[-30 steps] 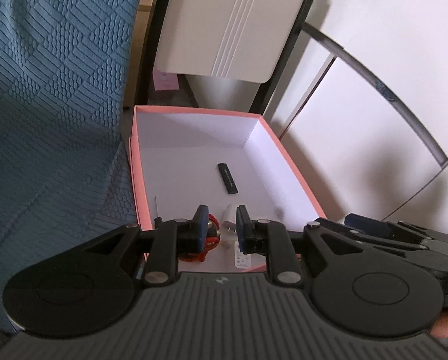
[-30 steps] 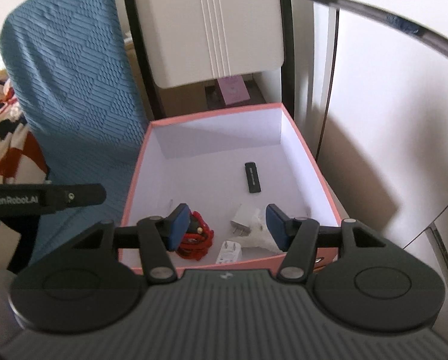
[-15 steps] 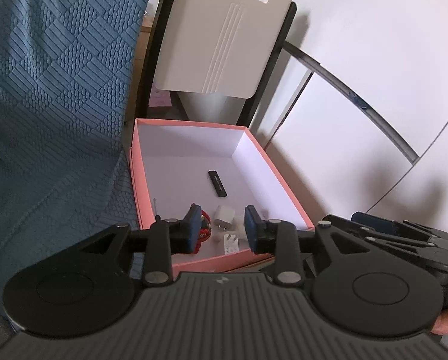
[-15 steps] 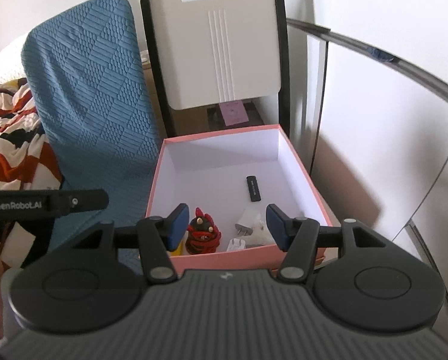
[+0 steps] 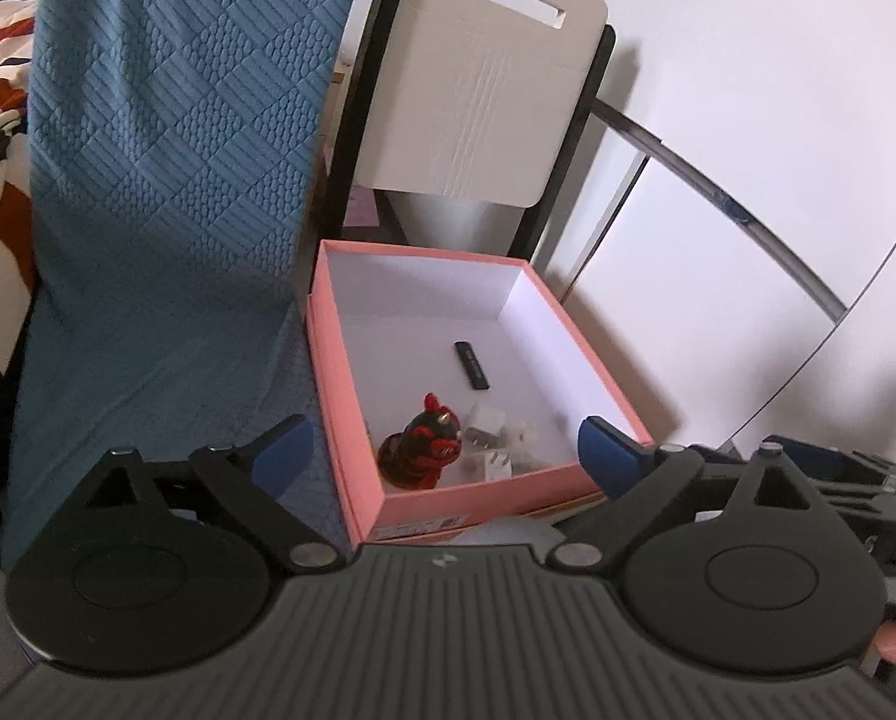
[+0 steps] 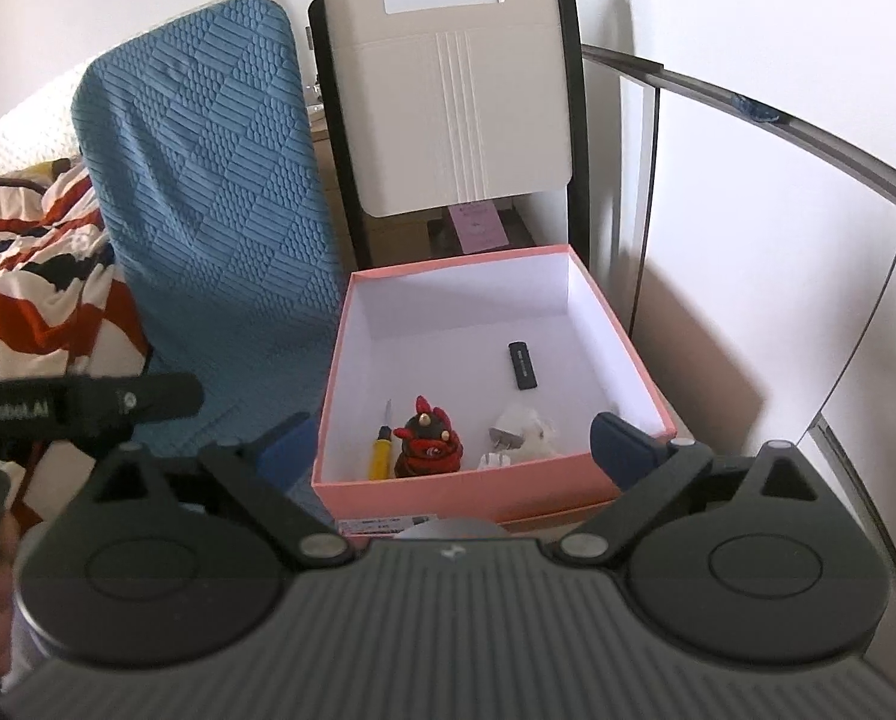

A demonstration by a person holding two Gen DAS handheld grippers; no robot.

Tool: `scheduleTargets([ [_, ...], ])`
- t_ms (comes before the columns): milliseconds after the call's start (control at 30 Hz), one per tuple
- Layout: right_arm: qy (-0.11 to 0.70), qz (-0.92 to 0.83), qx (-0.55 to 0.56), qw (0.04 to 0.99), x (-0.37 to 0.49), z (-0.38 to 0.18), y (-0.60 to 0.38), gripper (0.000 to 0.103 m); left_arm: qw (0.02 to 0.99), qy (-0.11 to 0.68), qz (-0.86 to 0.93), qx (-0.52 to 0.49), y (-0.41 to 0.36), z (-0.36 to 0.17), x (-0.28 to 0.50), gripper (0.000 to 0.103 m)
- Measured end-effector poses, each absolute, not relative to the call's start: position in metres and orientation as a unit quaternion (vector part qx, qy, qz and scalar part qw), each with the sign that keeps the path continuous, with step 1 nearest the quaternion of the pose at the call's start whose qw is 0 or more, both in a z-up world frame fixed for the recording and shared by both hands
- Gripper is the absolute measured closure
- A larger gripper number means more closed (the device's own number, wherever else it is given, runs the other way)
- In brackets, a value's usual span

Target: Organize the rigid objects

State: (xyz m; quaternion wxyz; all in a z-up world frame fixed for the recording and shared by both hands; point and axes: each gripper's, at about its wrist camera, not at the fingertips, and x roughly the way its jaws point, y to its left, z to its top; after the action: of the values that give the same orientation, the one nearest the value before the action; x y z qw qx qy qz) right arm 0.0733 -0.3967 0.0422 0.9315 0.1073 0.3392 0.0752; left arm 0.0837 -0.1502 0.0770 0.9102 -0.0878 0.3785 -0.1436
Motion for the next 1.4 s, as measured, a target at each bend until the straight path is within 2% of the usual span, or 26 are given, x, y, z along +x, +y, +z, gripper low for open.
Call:
scheduleTargets([
  [267,0.338,0.081,0.105,0.932,0.066,0.042,-0.39,0.004,0.911,0.379,-0.134,-0.094,-0.144,0.076,0.08,0.002],
  [1400,0.343,0.081,0.096,0.931,0.059,0.04,-0.384,0.004,0.911,0.385,-0.111,-0.097,-0.138,0.075,0.069,0.001],
])
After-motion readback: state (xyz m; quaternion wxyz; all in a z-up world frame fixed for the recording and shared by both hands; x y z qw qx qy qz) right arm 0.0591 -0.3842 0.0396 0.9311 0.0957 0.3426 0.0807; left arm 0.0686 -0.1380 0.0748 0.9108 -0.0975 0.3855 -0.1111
